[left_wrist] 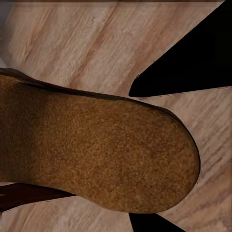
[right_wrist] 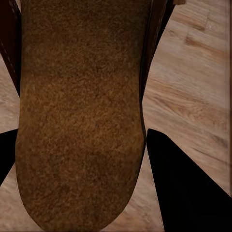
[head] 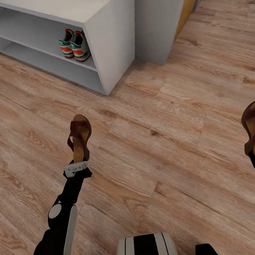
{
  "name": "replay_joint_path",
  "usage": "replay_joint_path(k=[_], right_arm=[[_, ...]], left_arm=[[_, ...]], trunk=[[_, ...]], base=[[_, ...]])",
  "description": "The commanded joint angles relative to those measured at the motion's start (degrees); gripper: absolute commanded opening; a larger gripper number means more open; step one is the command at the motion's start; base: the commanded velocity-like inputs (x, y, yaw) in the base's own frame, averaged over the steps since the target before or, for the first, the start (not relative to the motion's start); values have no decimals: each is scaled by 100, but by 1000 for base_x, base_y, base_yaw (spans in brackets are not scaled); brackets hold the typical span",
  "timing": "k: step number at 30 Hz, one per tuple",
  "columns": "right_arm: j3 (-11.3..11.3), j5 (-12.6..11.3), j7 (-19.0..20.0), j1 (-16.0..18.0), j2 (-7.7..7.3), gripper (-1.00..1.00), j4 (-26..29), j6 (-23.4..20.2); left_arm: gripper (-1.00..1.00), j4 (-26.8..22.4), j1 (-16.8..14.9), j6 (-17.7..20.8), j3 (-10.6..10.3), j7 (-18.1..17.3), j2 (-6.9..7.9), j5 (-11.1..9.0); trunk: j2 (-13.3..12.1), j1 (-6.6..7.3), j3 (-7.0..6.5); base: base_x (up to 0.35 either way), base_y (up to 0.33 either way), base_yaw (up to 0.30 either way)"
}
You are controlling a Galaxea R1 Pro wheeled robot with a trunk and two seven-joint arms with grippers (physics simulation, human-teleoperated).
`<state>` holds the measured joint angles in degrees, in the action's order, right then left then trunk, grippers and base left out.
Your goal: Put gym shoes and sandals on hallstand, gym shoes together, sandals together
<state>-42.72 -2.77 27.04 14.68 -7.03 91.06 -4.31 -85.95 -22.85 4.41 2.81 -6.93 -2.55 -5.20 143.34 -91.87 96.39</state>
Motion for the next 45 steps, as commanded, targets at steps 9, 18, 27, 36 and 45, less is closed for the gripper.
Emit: replay_joint_path(k=[9, 18, 27, 36, 45], right_arm=[[-1, -13, -10, 0, 0, -100, 0, -1], [-3, -13, -14, 0, 0, -100, 0, -5], [-6, -13, -14, 0, 0, -100, 0, -15], [-1, -13, -14, 0, 0, -100, 0, -17], [0, -13, -14, 0, 0, -100, 0, -18]], left_arm=[[-100, -1, 0, -2, 1, -10, 0, 19], [-100, -9, 0, 3, 4, -7, -3, 13], [-100, -58, 0, 176, -9, 26, -46, 16], [-100, -68, 0, 243, -14, 48, -62, 18], [-100, -63, 0, 260, -15, 51, -69, 41]], trunk=[[0, 0, -76], [0, 0, -151], [0, 0, -227], [0, 0, -302], [9, -18, -223]], base=[[0, 0, -110], [0, 0, -107], [0, 0, -107], [0, 0, -107], [0, 0, -107]])
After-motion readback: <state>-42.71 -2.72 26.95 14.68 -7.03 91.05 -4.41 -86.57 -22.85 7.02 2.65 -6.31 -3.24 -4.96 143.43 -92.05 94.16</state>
